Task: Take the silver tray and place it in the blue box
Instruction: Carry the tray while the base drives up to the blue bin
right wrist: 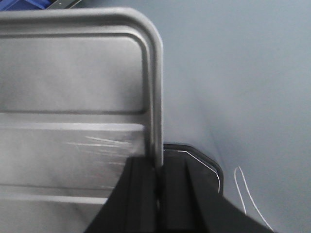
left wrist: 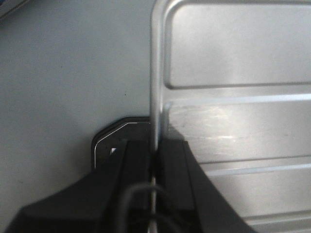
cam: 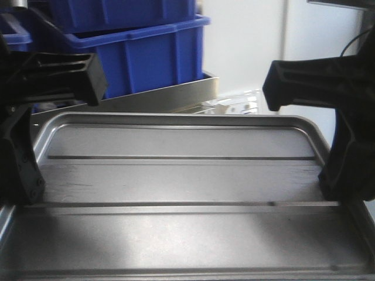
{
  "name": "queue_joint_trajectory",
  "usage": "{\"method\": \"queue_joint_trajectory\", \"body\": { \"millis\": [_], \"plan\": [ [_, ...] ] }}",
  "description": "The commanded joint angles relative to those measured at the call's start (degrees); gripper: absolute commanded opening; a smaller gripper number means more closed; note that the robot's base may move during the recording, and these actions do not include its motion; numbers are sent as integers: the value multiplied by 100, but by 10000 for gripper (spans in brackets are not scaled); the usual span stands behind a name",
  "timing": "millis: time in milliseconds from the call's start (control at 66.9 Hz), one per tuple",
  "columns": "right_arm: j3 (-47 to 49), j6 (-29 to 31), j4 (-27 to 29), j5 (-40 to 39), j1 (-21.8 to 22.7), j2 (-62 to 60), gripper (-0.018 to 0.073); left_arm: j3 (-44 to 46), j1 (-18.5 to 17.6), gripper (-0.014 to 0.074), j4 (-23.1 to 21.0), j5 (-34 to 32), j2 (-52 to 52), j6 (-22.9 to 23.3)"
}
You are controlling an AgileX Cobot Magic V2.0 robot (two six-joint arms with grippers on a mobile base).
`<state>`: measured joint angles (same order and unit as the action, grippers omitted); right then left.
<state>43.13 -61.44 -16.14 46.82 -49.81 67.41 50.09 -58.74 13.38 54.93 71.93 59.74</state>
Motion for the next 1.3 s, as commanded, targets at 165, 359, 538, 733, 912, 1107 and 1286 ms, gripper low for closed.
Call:
{"method": "queue_joint_trajectory", "body": {
  "millis": [165, 359, 538, 733, 912, 1107, 1286],
  "plan": [
    [151, 1, -259, -19, 17, -136, 60, 142, -37, -14, 150, 85, -128, 63],
    [151, 1, -259, -19, 17, -136, 60, 142, -37, -14, 150, 85, -128, 63],
    [151, 1, -259, -19, 17, -136, 60, 142, -37, -14, 150, 85, -128, 63],
    [151, 1, -259, -19, 17, -136, 60, 142, -37, -14, 150, 85, -128, 63],
    [151, 1, -259, -19, 17, -136, 60, 142, -37, -14, 150, 85, -128, 63],
    [151, 1, -259, -19, 17, -136, 60, 142, -37, -14, 150, 85, -128, 63],
    [151, 1, -259, -19, 17, -136, 60, 142, -37, -14, 150, 85, -128, 63]
  ]
}}
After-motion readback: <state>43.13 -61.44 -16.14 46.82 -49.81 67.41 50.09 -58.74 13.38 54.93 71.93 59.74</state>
